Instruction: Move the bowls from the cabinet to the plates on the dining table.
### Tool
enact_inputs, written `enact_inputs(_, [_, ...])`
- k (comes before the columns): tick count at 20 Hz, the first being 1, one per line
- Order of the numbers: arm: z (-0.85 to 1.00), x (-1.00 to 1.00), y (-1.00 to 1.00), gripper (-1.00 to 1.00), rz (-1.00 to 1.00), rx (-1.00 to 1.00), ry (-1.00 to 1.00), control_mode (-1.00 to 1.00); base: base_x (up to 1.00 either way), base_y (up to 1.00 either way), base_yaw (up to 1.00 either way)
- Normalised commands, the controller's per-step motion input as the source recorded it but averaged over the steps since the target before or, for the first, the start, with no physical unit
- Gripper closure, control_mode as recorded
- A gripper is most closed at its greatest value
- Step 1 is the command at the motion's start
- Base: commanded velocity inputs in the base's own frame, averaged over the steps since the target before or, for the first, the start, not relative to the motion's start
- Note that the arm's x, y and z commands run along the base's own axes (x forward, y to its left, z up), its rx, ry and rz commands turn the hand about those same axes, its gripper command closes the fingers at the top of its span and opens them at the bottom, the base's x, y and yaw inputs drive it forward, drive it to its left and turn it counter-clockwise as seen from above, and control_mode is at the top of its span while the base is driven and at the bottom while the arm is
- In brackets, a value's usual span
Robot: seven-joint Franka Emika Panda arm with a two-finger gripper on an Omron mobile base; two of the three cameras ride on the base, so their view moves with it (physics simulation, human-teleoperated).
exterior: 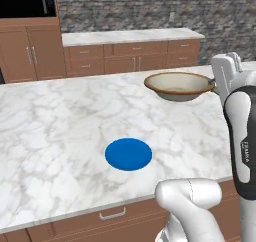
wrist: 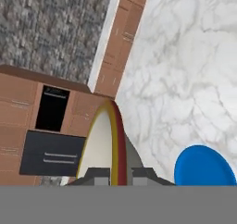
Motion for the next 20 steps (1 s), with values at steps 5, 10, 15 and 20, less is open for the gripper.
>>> enact_inputs(5, [-0.56, 0.24, 0.29, 1.00, 0.22, 0.00, 0.07, -1.00, 0.00, 0.00, 0.00])
enact_inputs(10, [-0.67, 0.08, 0.01, 1.00, 0.29, 0.00, 0.02, -1.00, 0.00, 0.00, 0.00])
enact_inputs(15, [-0.30, 0.19, 0.02, 1.00, 0.29, -0.03, 0.01, -1.00, 0.00, 0.00, 0.00])
enact_inputs(20, [-0.19, 0.33, 0.23, 1.00, 0.23, -0.07, 0.03, -1.00, 0.00, 0.00, 0.00])
